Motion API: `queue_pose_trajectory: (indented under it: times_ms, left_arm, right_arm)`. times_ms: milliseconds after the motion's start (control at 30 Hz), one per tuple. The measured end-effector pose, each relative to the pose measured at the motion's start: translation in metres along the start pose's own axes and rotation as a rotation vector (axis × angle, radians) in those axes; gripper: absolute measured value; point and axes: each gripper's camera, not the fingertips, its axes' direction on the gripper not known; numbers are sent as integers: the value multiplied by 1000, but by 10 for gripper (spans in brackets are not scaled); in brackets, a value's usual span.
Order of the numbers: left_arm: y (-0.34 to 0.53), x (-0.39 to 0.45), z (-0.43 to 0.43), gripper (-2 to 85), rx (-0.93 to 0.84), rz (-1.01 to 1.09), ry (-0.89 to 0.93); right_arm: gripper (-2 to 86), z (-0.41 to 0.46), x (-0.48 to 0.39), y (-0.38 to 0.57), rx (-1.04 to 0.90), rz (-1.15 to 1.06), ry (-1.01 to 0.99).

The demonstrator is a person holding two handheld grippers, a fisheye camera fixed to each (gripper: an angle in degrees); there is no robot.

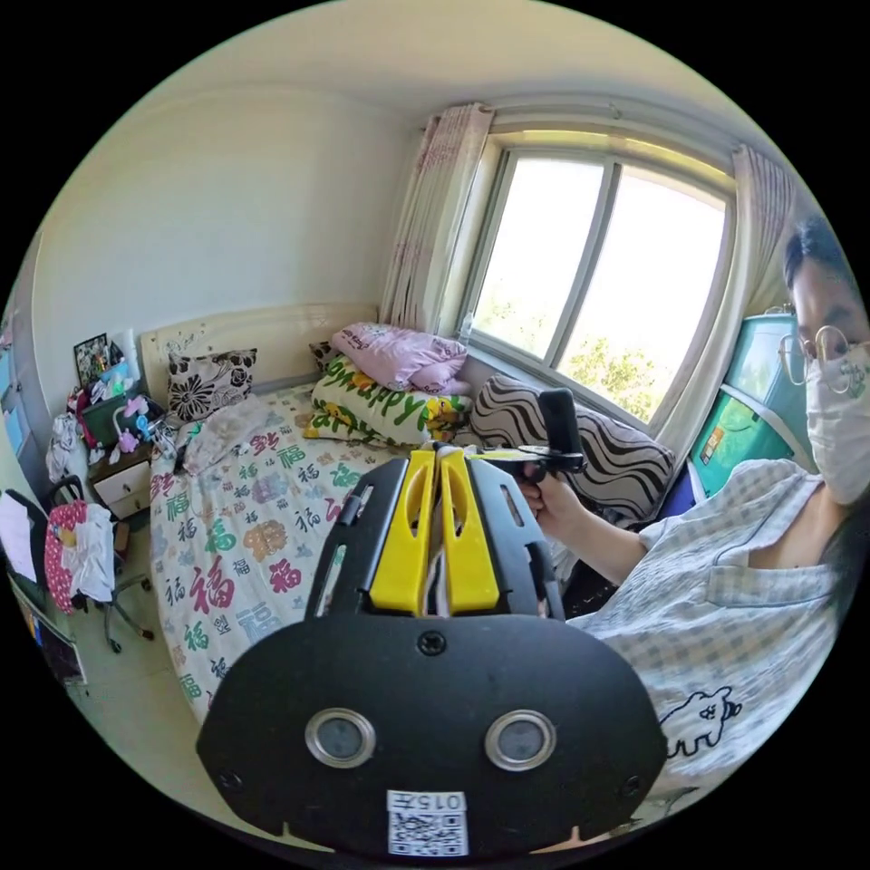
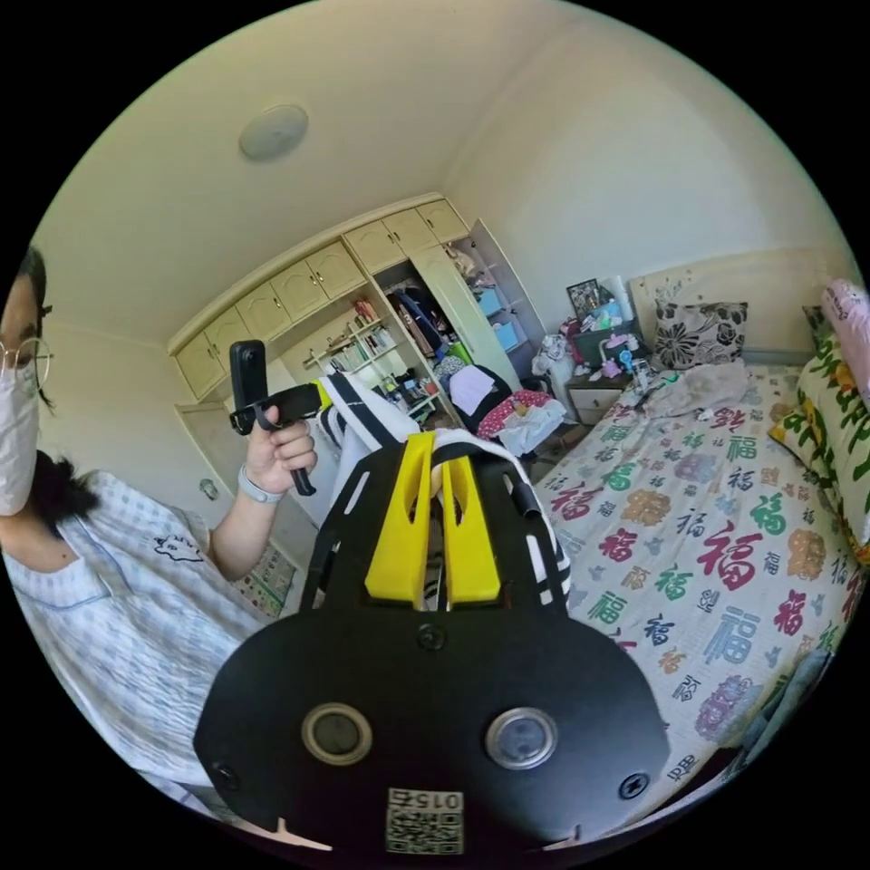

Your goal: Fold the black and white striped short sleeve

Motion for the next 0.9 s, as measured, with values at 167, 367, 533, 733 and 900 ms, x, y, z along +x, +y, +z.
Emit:
queue_pose_trajectory:
  times_ms: [167,367,533,733,900]
  left_arm:
    - [-16,20,-21,-5,6,68,-2]
    - [-34,10,-75,-6,113,73,-51]
    - [-58,6,-97,-7,182,119,-46]
    - [-46,-50,-141,-8,477,-87,-126]
    - [72,-86,-166,-8,489,-306,-282]
  right_arm:
    - [-3,-1,2,-57,85,-33,-7]
    - [-4,34,-15,-184,13,-245,94]
    - [-4,69,-26,-307,35,-407,202]
    - [-4,204,-52,-481,-308,-564,0]
    - [1,427,-95,-449,-1026,-806,-313]
